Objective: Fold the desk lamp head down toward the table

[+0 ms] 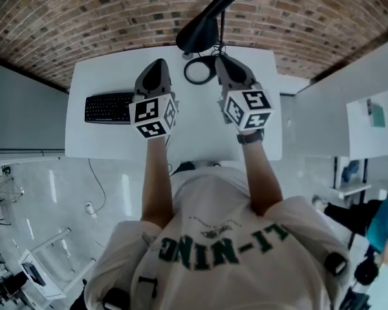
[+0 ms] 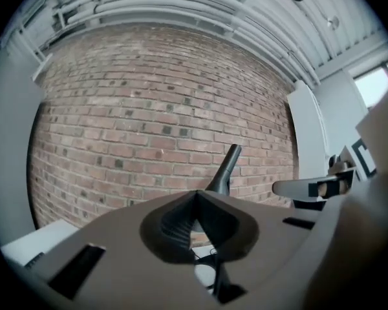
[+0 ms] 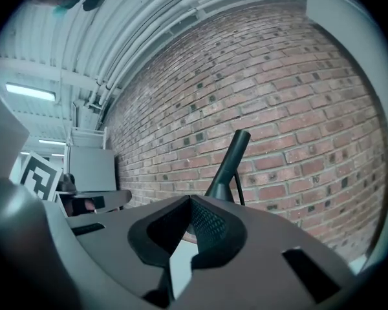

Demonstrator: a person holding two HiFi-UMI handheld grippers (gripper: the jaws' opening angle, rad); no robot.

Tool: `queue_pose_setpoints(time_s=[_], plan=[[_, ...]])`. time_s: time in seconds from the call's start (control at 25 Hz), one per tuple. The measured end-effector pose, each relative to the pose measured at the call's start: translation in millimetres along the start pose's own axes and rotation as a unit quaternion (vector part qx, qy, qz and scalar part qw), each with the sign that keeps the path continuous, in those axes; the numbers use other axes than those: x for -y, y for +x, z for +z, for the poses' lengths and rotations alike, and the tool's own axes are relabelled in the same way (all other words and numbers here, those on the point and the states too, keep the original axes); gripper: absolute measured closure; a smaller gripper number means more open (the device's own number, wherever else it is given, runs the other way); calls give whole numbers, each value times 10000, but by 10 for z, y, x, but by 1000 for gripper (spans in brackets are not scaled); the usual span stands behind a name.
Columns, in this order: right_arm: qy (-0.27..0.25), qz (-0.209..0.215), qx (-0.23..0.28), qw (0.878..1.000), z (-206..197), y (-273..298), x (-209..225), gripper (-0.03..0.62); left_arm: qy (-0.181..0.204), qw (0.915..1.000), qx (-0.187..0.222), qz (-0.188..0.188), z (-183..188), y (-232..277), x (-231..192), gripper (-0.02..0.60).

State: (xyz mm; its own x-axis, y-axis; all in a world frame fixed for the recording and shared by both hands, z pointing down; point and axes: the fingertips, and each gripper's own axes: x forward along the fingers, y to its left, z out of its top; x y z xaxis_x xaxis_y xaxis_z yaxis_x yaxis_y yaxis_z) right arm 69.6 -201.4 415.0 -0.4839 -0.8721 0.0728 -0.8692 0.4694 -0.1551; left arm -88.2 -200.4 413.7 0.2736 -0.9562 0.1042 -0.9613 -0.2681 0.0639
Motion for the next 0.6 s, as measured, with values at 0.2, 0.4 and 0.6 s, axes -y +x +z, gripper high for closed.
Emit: queue_pose_setpoints(time_s=[0.2,0.4,0.6], plan=[[-235,-225,-109,9994,-36,-116,19,592,374,9993,7,64,77,-134,135,580],[-328,-295,-140,9989,-67,-159,17,592,296,9995,-31,89,23,-203,144,580],[-380,-305,-134,9987,-52,-133,39,592,137,9998,-83,71,-15,-161,115,580]])
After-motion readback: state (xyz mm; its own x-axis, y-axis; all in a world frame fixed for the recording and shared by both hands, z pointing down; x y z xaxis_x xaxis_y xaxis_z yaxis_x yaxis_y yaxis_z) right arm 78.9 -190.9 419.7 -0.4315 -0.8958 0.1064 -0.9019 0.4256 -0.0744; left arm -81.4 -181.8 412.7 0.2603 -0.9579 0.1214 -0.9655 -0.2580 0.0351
